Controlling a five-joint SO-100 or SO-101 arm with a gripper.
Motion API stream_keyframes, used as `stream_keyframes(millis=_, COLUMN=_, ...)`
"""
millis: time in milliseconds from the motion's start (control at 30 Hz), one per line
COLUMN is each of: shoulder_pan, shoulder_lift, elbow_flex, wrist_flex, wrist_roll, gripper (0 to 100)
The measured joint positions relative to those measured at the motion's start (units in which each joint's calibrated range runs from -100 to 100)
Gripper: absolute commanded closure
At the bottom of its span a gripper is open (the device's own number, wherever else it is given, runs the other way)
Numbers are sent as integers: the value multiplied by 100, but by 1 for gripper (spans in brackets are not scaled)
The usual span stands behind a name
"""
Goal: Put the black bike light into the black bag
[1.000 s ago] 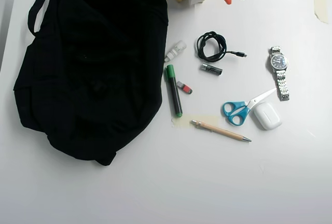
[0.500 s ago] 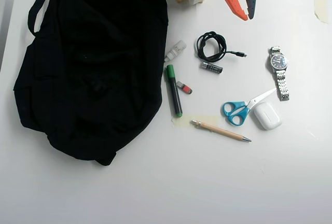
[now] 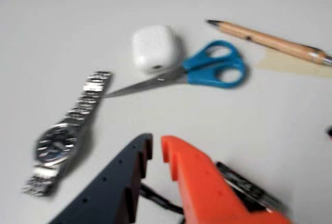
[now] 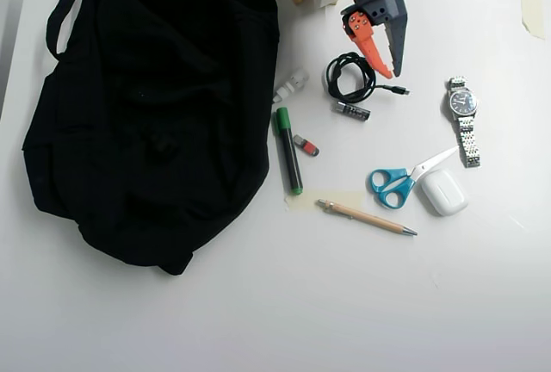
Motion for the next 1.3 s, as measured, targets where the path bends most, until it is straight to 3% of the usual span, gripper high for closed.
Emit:
stream_keyframes(millis=633, shoulder_pan=859, shoulder_lift=33, elbow_flex=375, wrist_flex=-222, wrist_roll=0, gripper=98)
stream_keyframes(millis=900, shoulder_pan=1783, shoulder_lift=33, elbow_flex=375, wrist_flex=827, wrist_roll=0, gripper=98)
stream_keyframes(millis=1100, shoulder_pan=1923, shoulder_lift=25, elbow_flex=375, wrist_flex=2164, wrist_roll=24, gripper=98)
stream_keyframes(millis=1300, shoulder_pan=1967, shoulder_lift=17, elbow_flex=375, wrist_flex=2659, wrist_roll=29, gripper=97)
